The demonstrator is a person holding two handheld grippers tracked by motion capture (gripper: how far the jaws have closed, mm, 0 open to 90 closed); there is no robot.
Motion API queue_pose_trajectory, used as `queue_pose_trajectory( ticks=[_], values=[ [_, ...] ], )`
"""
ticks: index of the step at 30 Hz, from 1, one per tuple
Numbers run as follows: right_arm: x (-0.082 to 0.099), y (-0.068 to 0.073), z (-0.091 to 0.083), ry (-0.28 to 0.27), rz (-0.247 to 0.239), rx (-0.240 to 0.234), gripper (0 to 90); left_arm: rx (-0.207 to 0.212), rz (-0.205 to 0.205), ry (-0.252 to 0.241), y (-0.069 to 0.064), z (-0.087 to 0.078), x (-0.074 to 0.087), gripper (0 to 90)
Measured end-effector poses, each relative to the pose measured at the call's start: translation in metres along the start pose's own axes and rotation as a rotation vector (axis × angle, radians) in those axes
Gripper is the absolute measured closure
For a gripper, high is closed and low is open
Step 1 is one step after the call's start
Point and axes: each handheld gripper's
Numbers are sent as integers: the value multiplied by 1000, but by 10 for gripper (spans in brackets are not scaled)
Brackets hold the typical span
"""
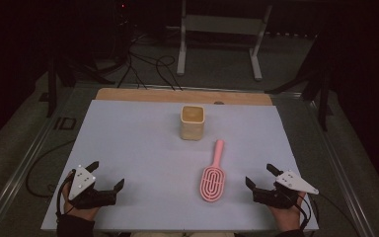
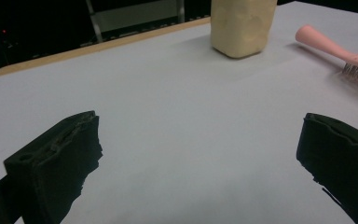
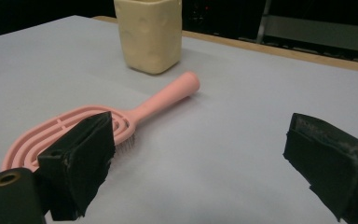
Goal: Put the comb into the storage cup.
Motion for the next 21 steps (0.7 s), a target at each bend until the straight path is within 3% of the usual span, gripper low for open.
queue_pose_trajectory(
  ticks=[4, 21],
  values=[
    [1, 3, 3, 31, -10, 5, 84, -3, 11, -9, -1, -1, 1, 1],
    [-1, 8, 9, 63, -2, -25, 97, -10, 1, -13, 1, 1, 3, 1]
  ],
)
Point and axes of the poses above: each handheld gripper's, and its own axes: z roughly forward along the jaws, x roughly out of its underside, y roughly to its left, and after that the axes turned 8 degrees about y, right-handed
